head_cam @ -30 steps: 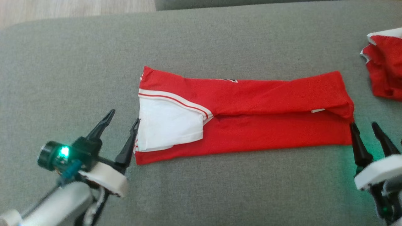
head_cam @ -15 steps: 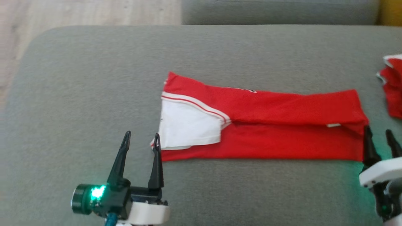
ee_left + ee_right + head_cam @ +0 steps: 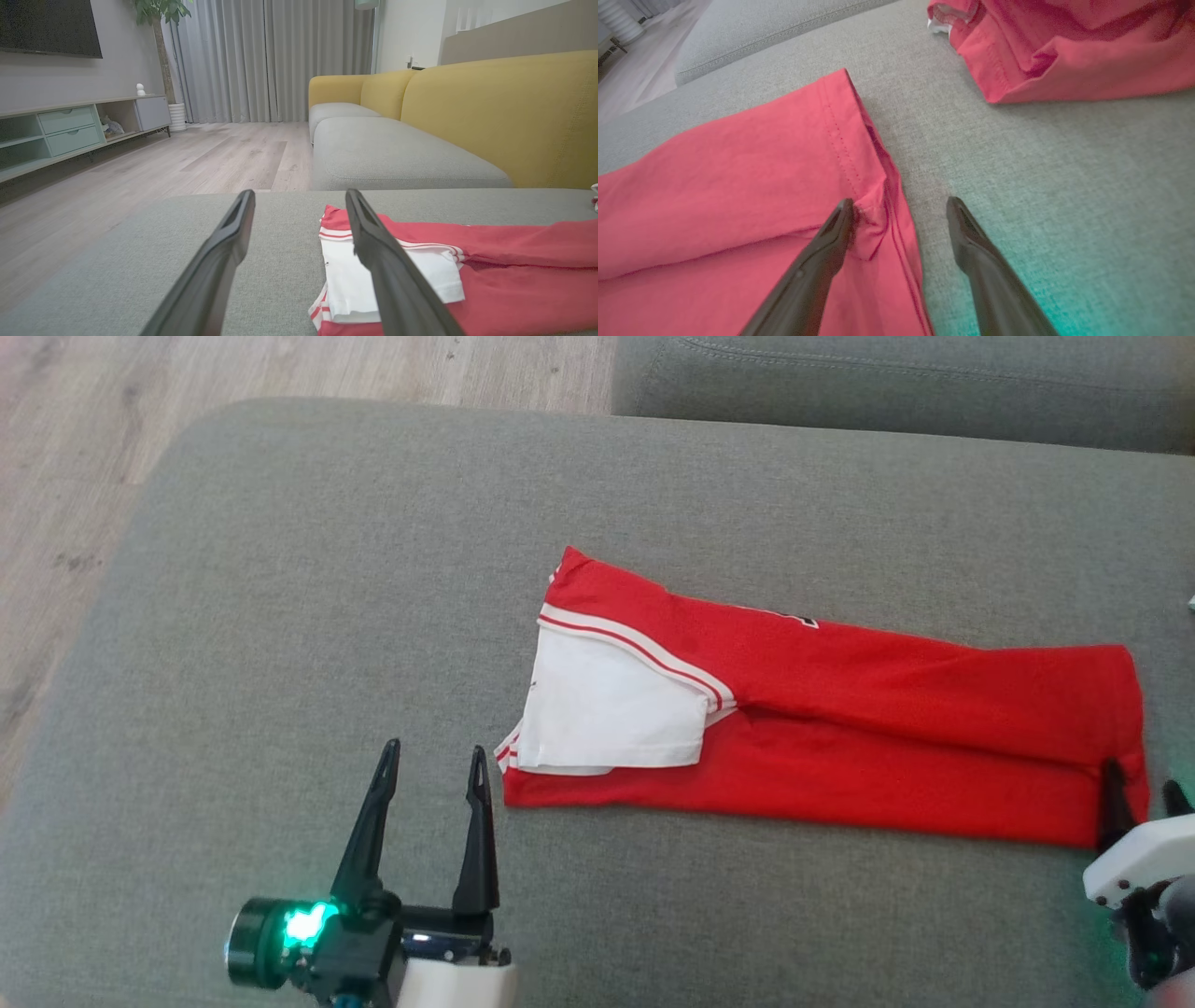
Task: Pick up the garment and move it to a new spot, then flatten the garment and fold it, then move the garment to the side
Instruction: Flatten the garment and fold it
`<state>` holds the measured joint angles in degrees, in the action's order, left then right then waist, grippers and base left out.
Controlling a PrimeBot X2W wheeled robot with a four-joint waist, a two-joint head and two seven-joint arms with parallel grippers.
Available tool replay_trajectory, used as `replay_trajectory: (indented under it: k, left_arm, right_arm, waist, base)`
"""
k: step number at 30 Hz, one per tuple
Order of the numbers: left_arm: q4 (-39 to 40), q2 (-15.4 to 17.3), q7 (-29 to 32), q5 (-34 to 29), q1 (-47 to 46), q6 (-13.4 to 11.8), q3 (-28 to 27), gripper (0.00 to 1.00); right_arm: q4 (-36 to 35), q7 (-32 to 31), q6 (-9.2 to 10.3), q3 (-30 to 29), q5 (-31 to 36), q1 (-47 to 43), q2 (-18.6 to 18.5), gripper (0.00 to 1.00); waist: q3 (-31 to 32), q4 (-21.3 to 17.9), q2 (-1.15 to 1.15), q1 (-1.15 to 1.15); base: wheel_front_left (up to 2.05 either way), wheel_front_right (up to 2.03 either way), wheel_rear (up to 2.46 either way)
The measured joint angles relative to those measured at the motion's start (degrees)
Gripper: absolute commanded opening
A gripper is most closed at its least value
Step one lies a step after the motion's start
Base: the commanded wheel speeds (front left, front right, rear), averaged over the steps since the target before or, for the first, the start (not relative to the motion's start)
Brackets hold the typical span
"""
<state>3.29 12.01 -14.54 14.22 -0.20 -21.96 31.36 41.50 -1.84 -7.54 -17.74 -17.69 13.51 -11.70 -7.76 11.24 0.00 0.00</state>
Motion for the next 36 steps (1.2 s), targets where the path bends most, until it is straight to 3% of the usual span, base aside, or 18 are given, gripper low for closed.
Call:
replay_trajectory:
  k: [2,3,7,19,23,28,36]
  left_arm:
    - [-0.26,-0.44,0.00,-0.66,0.57,0.83,-0.79,1.00]
    - [-0.43,-0.74,0.00,-0.94,0.96,1.00,-1.38,1.00]
    - [-0.94,-1.93,0.00,-2.20,1.86,2.61,-2.94,1.00]
    - [-1.91,-4.20,0.00,-4.72,2.41,6.22,-6.72,1.00]
    - [-2.04,-4.42,0.00,-5.31,3.45,6.88,-7.59,1.00]
    - [-2.25,-5.30,0.00,-5.57,4.28,8.40,-8.79,1.00]
    - [-2.77,-6.06,0.00,-6.24,4.32,9.95,-9.55,1.00]
  right_arm:
    - [0.45,-0.62,0.00,-0.09,0.02,0.21,0.15,1.00]
    - [0.54,-1.05,0.00,-0.10,-0.01,0.42,0.20,0.89]
    - [1.00,-2.99,0.00,0.53,-1.14,1.57,0.41,0.00]
    - [-2.01,-5.04,0.00,4.14,-5.88,0.87,-0.52,0.00]
    - [-3.46,-5.10,0.00,4.52,-6.64,0.82,-2.46,0.00]
    - [-6.32,-6.38,0.00,3.82,-8.91,-0.30,-7.54,0.00]
    - [-19.23,-12.32,0.00,3.69,-14.01,-0.78,-9.16,0.00]
  waist:
    - [0.09,-0.16,0.00,0.00]
    - [0.11,-0.30,0.00,0.00]
    - [0.21,-0.98,0.00,0.00]
    - [1.29,-2.48,0.00,0.00]
    - [1.67,-3.03,0.00,0.00]
    - [2.45,-4.19,0.00,0.00]
    - [3.39,-5.74,0.00,0.00]
  base:
    - [0.00,0.00,0.00]
    - [0.00,0.00,0.00]
    - [0.00,0.00,0.00]
    - [0.00,0.00,0.00]
    - [0.00,0.00,0.00]
    - [0.00,0.00,0.00]
    - [0.00,0.00,0.00]
